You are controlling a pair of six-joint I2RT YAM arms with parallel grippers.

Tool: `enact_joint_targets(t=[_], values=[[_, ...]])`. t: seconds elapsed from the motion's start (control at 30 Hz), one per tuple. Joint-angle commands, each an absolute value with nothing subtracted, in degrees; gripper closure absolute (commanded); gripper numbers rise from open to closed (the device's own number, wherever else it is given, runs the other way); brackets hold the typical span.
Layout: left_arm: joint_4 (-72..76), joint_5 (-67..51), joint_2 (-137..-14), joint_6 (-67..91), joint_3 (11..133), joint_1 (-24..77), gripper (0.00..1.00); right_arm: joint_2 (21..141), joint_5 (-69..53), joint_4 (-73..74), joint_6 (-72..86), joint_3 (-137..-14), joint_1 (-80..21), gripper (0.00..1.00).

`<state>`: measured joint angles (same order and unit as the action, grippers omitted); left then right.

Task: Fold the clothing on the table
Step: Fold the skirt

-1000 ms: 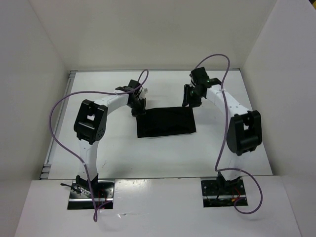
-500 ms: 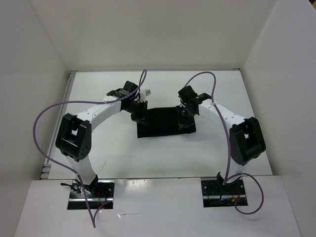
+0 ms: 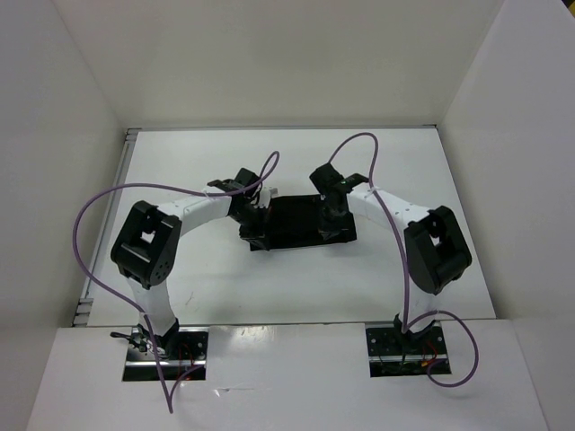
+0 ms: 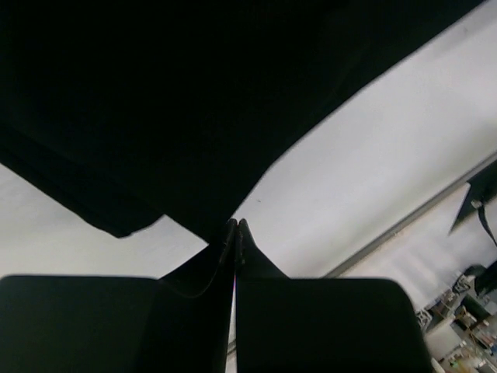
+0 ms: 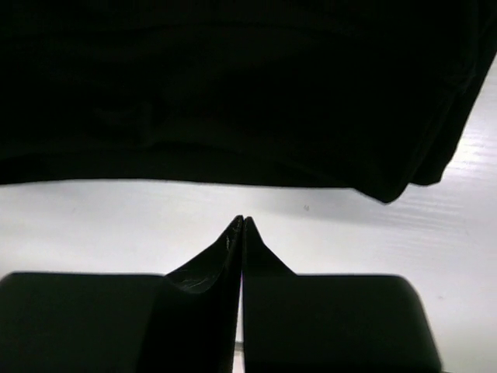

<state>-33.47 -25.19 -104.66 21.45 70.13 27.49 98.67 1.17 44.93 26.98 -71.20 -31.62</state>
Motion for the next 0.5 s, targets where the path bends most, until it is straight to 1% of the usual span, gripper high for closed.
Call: enact_joint_targets(t=[0.0,0.2,0.33,0.47], values=[[-31.0,-21.4,-105.8,22.7,72.8,27.3,0.97,101.1,6.2,43.7,28.4,-74.0,-31.7,0.98],[-27.6,-20.2,-106.3,25.3,71.5,27.3,0.97,103.5,10.6,42.6,29.0,-74.0,-31.7,1.0],[-27.6,-21.3,-103.0,26.4,70.8,27.9,0.97,104.2,13.0,42.6,29.5,-73.5,-31.7,1.0],[-27.6,-17.6,-102.0,26.9,70.3,27.9,0.97,104.8,16.8,42.6,30.6,-73.5,-31.0,1.0]])
